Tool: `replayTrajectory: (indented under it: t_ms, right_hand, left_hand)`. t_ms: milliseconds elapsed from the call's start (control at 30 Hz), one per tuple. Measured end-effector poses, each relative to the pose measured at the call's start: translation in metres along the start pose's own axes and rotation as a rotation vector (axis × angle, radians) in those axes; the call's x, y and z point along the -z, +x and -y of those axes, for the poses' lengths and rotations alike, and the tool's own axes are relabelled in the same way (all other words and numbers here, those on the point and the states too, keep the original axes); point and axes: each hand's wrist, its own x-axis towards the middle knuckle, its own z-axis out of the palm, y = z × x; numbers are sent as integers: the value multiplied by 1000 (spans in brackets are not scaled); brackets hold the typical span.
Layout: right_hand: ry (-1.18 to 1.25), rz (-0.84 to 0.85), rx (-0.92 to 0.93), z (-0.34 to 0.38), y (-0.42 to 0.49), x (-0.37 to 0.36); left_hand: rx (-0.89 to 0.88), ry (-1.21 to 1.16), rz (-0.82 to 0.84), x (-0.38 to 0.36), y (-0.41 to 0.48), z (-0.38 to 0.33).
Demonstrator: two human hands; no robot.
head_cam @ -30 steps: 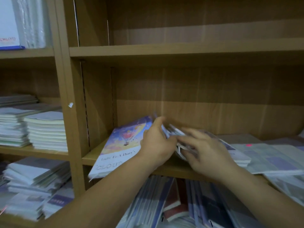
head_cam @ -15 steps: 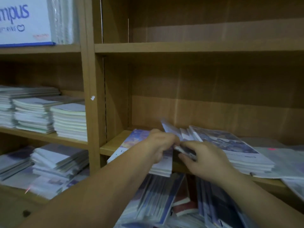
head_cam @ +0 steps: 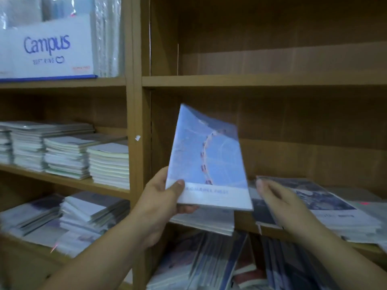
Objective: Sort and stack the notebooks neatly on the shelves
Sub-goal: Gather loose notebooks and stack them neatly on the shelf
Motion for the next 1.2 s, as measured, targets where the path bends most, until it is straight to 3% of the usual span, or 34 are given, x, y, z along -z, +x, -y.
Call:
replayTrajectory:
  t_ms: [133,200,300,400,500,567,633,700,767,833,1033,1200]
  right_hand:
    - [734,94,-126,41,2,-29]
    - [847,-25,-101,56,-4,-40]
    - [569,-82,-91,59,-6,-56]
    - [410,37,-226,56,0,-69]
    - [181,135,-236,42,-2,-74]
    - [-46,158,-179,30,-8,-70]
    - [-203,155,-87,16,-13,-62]
    - [-176,226,-33,15,-22,-55]
    - [-137,269,-11,20,-27,-54]
    - [-174,193,18,21,-23,-60]
    - [-242,103,-59,25,-12,-74]
    - [-184,-22,-44,15,-10,-83]
  left_hand:
    - [-127,13,51,16,-26,4]
    - [-119,-12,38,15,-30,2]
    - [-32,85,-52,18,-20,0]
    - [70,549,-160,27,10,3]
    - [-81,1036,-157,50,29,21]
    - [-194,1234,-73,66,26,38]
    - [-231,1147,98,80,17,50]
    - [-233,975,198,88,9,57]
    - [-236,914,143,93,15,61]
    - [-202,940,79,91,27,59]
    - [-198,1121,185,75,39,60]
    - [-216,1149,128,85,51,56]
